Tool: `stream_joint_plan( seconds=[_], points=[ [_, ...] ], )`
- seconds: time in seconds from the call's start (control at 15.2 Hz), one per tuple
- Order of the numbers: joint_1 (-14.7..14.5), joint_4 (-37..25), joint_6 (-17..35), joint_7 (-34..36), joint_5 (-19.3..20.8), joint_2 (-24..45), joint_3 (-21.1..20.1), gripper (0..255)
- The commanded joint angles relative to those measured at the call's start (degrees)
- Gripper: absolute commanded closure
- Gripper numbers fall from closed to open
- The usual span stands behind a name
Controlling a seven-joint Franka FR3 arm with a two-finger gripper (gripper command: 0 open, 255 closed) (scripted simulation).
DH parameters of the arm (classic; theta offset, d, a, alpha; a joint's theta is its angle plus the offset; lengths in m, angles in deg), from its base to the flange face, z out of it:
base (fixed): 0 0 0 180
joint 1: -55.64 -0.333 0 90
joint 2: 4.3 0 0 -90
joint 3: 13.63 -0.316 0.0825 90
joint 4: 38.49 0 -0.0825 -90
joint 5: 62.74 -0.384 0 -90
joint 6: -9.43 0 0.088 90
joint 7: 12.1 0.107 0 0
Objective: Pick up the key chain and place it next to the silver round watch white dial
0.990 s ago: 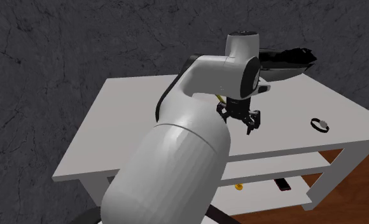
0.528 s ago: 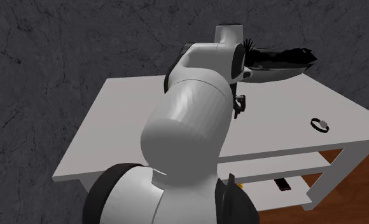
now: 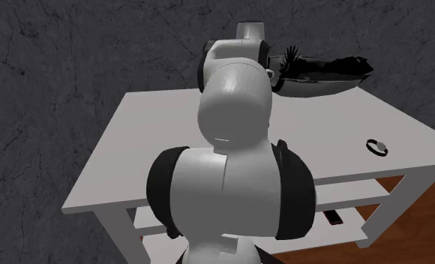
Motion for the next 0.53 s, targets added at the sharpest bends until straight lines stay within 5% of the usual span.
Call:
stream_joint_plan(
  seconds=[0.0, 0.46],
  points=[
    [-0.93, -3.78, -0.68, 0.21, 0.13, 3.86, -1.48, 0],
    [-4.98, -21.08, -5.66, 1.32, 2.73, 19.2, -6.39, 0]
  ],
)
